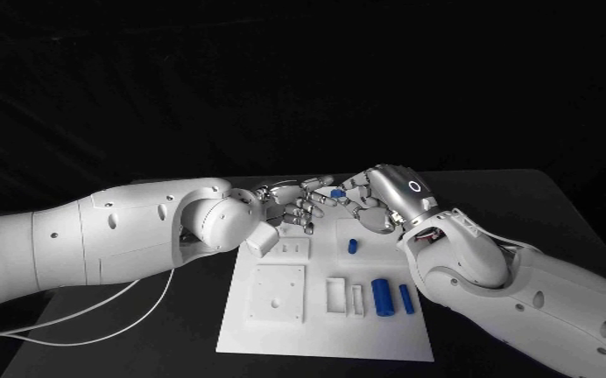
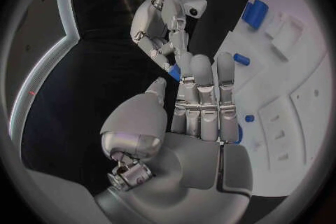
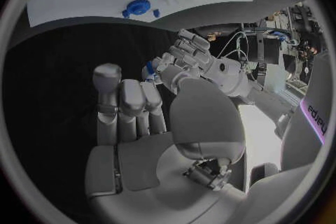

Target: Assemble the parts on the task board

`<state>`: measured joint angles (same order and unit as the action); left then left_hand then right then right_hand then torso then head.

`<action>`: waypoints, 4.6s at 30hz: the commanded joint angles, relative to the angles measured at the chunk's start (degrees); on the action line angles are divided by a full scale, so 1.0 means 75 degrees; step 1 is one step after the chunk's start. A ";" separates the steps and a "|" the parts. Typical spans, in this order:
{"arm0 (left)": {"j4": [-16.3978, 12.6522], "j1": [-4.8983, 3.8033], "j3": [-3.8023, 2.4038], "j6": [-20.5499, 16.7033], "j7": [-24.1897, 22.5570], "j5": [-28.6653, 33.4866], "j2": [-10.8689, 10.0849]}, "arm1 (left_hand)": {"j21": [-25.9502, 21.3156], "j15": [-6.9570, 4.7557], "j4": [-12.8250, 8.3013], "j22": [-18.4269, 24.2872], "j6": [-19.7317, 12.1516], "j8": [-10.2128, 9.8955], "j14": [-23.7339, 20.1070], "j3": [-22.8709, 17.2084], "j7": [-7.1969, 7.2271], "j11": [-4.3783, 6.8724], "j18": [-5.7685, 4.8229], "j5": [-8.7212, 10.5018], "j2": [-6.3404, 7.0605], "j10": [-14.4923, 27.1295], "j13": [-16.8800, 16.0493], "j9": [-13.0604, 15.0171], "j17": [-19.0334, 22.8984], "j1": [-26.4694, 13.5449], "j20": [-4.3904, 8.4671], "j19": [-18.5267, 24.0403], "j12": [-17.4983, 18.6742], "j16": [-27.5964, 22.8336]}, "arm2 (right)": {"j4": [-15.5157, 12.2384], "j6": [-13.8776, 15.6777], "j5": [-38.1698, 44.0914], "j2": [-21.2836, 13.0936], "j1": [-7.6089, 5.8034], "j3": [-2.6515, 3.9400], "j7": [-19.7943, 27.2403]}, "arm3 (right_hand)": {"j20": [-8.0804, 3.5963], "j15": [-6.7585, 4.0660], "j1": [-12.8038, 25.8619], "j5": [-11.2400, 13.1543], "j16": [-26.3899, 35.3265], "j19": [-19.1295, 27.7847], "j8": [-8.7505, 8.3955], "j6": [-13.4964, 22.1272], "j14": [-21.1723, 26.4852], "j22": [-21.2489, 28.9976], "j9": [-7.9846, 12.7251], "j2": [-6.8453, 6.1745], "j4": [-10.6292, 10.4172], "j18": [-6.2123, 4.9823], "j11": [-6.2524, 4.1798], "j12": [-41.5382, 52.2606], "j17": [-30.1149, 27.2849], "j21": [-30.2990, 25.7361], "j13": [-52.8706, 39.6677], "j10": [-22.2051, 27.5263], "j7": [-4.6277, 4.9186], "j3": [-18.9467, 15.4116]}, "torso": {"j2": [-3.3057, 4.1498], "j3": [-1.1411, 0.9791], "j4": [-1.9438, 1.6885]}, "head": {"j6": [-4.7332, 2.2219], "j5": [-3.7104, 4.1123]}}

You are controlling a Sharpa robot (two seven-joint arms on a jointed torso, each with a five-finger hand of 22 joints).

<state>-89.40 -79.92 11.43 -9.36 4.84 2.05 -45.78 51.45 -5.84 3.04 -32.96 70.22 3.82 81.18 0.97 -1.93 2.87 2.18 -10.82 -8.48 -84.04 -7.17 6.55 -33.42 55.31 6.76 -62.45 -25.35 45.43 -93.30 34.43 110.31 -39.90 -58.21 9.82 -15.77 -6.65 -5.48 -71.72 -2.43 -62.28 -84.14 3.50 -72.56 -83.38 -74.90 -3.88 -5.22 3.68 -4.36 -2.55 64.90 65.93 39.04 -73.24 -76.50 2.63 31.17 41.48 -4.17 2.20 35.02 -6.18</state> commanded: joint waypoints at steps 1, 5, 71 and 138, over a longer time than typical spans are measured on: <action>-0.0027 -0.0003 -0.0004 0.0113 -0.0098 0.0080 0.0007 | -0.0036 -0.0014 -0.0081 -0.0011 0.0006 -0.0019 0.0059 -0.0014 0.0002 0.0050 0.0010 -0.0040 -0.0048 -0.0378 0.0009 0.0011 -0.0008 0.0055 0.0024 0.0013 0.0013 -0.0031 | -0.0047 0.0071 0.0142 -0.0006 0.0016 0.0000 0.0021 | -0.0052 -0.0023 -0.0038 -0.0043 0.0048 -0.0395 0.0026 -0.0093 -0.0048 -0.0563 -0.0008 -0.0034 -0.0009 0.0126 0.0001 -0.0048 -0.0007 0.0031 -0.0013 -0.0041 -0.0027 0.0054 | 0.0000 0.0001 0.0004 | 0.0003 0.0003; -0.0029 -0.0003 -0.0005 0.0136 -0.0090 0.0081 0.0009 | -0.0044 -0.0016 -0.0224 -0.0018 0.0024 -0.0020 0.0061 -0.0057 0.0007 0.0053 0.0009 -0.0079 -0.0048 -0.0379 0.0010 0.0019 -0.0012 0.0149 0.0026 0.0013 0.0014 -0.0035 | -0.0065 0.0078 0.0142 -0.0010 0.0022 0.0000 0.0043 | -0.0051 -0.0021 -0.0058 -0.0043 0.0071 -0.0387 0.0023 -0.0075 -0.0040 -0.0549 -0.0005 -0.0031 -0.0032 0.0122 0.0005 -0.0092 -0.0025 -0.0014 0.0005 -0.0018 -0.0021 0.0046 | 0.0003 0.0002 -0.0001 | 0.0005 0.0002; 0.0032 0.0027 -0.0006 0.0179 0.0001 -0.0067 0.0069 | 0.0126 -0.0133 -0.0696 -0.0503 -0.0186 -0.0018 -0.0063 0.0067 0.0262 0.0204 -0.0052 -0.1204 0.0406 -0.0367 -0.0579 0.4405 -0.0248 0.0386 0.0145 0.0065 -0.0464 0.0625 | -0.0173 -0.0148 0.0416 -0.0005 0.0110 -0.0035 0.0388 | -0.0004 0.0025 -0.0600 -0.0042 0.0125 -0.0380 0.0024 0.0001 -0.0039 -0.0563 -0.0001 -0.0023 -0.0462 0.0100 0.0057 -0.0147 -0.0040 -0.0130 0.0012 0.0030 0.0022 -0.0200 | 0.0033 0.0019 -0.0029 | 0.0062 -0.0032; -0.0146 0.0097 -0.0023 0.0239 -0.0208 0.0399 -0.0073 | -0.0047 -0.0094 -0.0044 -0.0644 -0.0276 -0.0016 -0.0106 -0.0743 0.0177 0.0152 -0.0039 0.0591 0.0819 -0.0368 -0.0597 0.4133 -0.0111 -0.0052 0.0105 0.0053 -0.0332 0.0610 | -0.0186 -0.0172 0.1367 0.0140 0.0350 -0.0071 -0.0607 | 0.0022 0.0055 -0.0598 -0.0042 0.0016 -0.0392 0.0023 -0.0155 -0.0068 -0.0617 0.0003 -0.0175 -0.0304 0.0155 0.0037 -0.0074 0.0037 0.0119 -0.0070 -0.0063 0.0012 0.0003 | 0.0034 0.0006 -0.0016 | -0.0021 0.0013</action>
<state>-90.09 -78.96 11.38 -8.90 6.69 3.42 -46.44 51.45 -6.53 2.69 -37.70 67.76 3.78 80.45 -4.28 -0.72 4.02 2.19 -6.14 -0.47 -84.32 -11.59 37.65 -34.23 53.70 7.58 -61.63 -27.77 50.10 -94.67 34.95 118.91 -38.98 -55.85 9.40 -20.16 -6.65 -5.22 -75.93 -2.39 -61.89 -84.14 3.51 -73.01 -83.53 -74.91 -3.78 -6.44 1.36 -4.37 -2.15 64.08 66.16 39.61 -73.68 -76.73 3.17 30.86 41.73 -4.10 2.07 34.94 -6.06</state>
